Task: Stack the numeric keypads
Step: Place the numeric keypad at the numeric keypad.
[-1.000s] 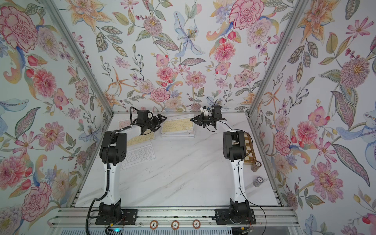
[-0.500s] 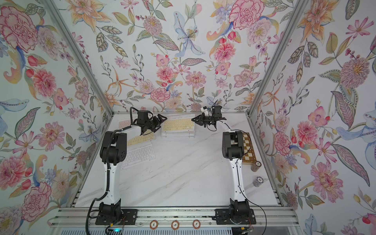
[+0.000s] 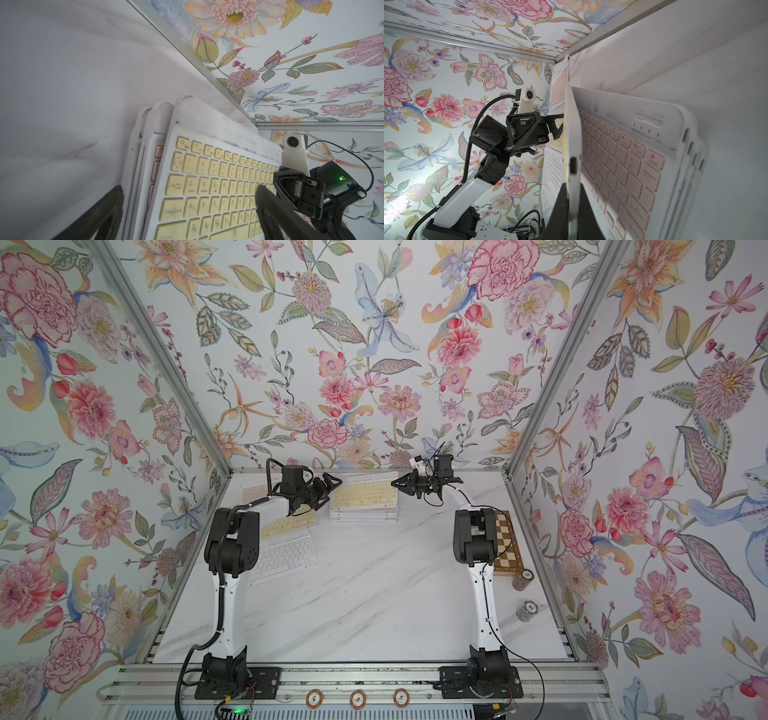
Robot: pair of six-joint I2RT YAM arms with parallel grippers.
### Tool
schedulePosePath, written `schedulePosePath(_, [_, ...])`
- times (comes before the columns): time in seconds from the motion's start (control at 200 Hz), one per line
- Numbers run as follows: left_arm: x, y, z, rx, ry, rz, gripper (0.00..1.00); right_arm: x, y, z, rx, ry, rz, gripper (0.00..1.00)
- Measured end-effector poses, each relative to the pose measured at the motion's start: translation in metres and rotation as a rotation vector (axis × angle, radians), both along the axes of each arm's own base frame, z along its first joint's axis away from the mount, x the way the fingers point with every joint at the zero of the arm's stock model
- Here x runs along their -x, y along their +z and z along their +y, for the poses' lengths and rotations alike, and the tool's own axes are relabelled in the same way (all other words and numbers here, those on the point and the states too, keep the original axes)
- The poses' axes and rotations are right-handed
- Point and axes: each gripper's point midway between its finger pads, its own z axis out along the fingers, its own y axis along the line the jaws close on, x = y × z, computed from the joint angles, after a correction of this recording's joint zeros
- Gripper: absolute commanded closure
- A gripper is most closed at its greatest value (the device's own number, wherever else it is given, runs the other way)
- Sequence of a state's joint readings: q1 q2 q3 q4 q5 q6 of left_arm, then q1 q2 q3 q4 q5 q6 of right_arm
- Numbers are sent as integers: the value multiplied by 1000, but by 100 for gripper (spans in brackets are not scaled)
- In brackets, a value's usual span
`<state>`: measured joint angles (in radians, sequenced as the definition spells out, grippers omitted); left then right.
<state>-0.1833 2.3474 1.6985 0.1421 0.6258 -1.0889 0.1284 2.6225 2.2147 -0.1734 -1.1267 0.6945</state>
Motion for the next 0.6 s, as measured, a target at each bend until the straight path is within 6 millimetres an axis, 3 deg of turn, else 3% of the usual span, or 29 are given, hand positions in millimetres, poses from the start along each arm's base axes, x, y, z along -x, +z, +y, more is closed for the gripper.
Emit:
schedulePosePath(0.4, [1,-1,0,-2,0,8,1,2,-30,0,0,17,52,90])
schedulePosePath(0.601, [1,-2,0,-2,0,10,1,1,-26,0,-1,21,45,90])
